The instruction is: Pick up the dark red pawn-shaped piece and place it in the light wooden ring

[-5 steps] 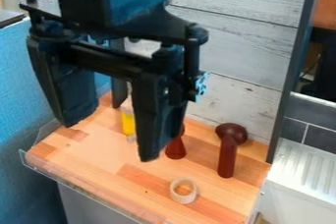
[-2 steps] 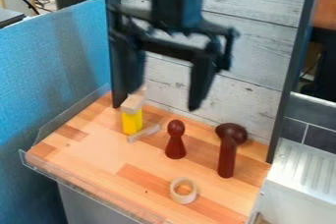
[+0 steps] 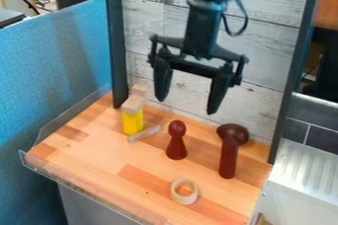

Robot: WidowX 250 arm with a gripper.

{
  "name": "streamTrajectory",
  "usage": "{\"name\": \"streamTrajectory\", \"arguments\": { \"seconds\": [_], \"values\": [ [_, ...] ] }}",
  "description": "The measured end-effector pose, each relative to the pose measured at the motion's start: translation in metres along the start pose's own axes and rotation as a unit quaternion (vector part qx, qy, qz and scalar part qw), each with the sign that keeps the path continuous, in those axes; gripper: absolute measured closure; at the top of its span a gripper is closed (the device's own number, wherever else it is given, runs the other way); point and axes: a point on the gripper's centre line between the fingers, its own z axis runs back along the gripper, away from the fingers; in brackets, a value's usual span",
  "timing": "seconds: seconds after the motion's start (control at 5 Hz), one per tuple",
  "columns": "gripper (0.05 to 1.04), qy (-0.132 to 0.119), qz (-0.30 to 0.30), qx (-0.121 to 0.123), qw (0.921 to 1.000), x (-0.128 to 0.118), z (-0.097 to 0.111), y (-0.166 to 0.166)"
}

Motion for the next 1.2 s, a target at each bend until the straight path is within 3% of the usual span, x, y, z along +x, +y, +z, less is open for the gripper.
{"name": "streamTrajectory", "arguments": {
  "seconds": [0.2, 0.6, 1.0, 1.2],
  "values": [
    [0.084, -0.020, 0.002, -0.001, 0.9998, 0.025, -0.020, 0.000],
    [0.084, -0.073, 0.002, -0.056, 0.9958, 0.067, -0.051, 0.019],
    [0.084, -0.072, 0.007, -0.019, 0.9972, 0.099, -0.091, 0.039],
    [0.084, -0.068, 0.008, -0.013, 0.9976, 0.104, -0.102, 0.047]
  ]
}}
